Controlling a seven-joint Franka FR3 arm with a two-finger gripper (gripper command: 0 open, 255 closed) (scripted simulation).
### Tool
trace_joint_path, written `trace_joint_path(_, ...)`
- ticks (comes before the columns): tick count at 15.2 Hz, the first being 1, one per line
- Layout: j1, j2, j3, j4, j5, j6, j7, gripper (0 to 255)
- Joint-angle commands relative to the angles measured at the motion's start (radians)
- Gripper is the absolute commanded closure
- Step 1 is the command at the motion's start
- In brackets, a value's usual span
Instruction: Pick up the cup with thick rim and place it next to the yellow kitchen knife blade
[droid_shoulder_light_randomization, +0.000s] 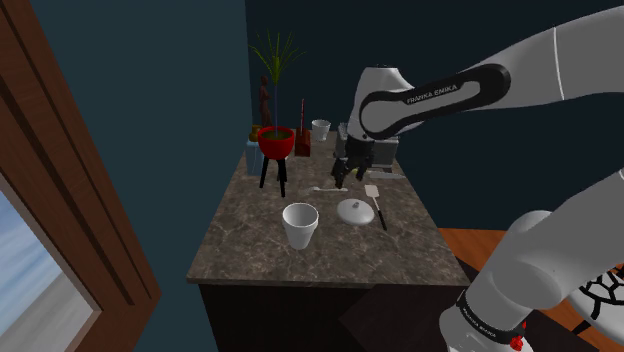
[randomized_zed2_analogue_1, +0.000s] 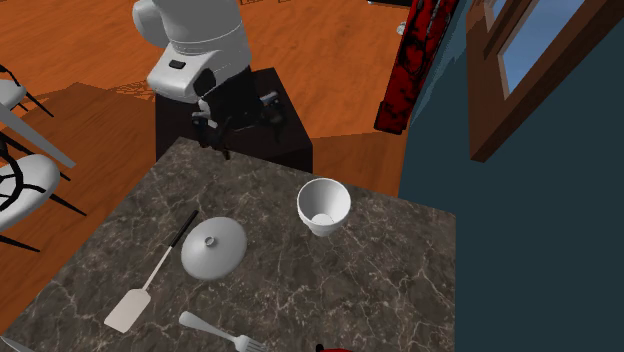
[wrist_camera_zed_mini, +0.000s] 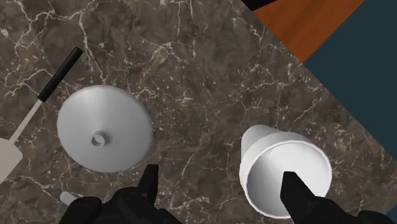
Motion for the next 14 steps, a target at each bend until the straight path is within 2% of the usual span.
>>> trace_joint_path(1, 0.006, 0.07, 0.014, 0.007, 0.008, 0.064, 0.023, 0)
trace_joint_path(10, 0.035, 0.407, 0.059, 0.121, 0.013, 0.283, 0.125, 0)
trace_joint_path(14, 0.04, 0.463, 0.061, 0.127, 0.009, 0.333, 0.134, 0)
